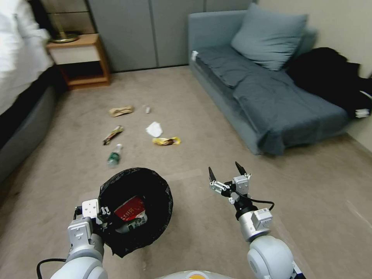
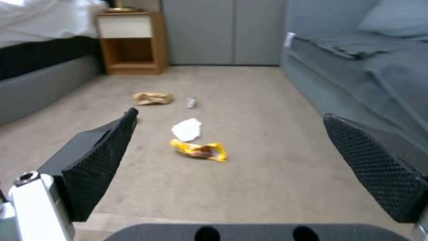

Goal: Pick up the trash bin, then pick up the garbage from the floor and place it into the trash bin.

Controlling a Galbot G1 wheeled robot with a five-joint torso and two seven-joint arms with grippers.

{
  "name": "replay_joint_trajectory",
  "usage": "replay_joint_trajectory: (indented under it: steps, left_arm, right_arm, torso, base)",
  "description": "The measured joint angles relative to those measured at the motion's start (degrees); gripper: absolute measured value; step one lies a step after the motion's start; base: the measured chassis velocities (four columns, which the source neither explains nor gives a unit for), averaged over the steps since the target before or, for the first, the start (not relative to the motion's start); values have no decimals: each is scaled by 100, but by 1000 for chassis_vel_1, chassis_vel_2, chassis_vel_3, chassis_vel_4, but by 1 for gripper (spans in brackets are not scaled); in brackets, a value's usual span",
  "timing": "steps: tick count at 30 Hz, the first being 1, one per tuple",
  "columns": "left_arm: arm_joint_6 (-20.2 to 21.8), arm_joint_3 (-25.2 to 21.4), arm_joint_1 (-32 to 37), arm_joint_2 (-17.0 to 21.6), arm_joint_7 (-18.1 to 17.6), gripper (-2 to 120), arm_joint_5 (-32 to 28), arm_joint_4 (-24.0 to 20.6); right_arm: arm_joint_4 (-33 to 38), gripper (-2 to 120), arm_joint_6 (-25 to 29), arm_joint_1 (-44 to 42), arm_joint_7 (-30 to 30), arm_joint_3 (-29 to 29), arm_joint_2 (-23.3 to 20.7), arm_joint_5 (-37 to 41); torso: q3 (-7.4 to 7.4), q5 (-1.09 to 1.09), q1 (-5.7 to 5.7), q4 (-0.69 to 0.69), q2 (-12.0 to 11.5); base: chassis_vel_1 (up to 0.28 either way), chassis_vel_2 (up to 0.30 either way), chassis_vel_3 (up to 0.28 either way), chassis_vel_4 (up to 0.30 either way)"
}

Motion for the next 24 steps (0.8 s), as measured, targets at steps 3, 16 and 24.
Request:
replay_joint_trajectory:
  steps: [3, 16, 24]
  left_arm:
    - [-2, 16, -5, -4, 2, 0, 0, 10]
    - [-66, 36, 15, -12, 15, 0, 30, 35]
    - [-74, 39, 6, -12, 43, 0, 56, 34]
  right_arm:
    - [20, 100, 13, -10, -5, 9, 0, 0]
    - [32, 100, 37, -55, -19, -31, 11, -29]
    - [25, 100, 46, -54, -23, -14, -6, -27]
  torso:
    - [0, 0, 0, 0, 0]
    - [0, 0, 0, 1, 0]
    - [0, 0, 0, 0, 0]
  base:
    - [125, 129, 127, 130]
    - [89, 95, 95, 82]
    - [0, 0, 0, 0]
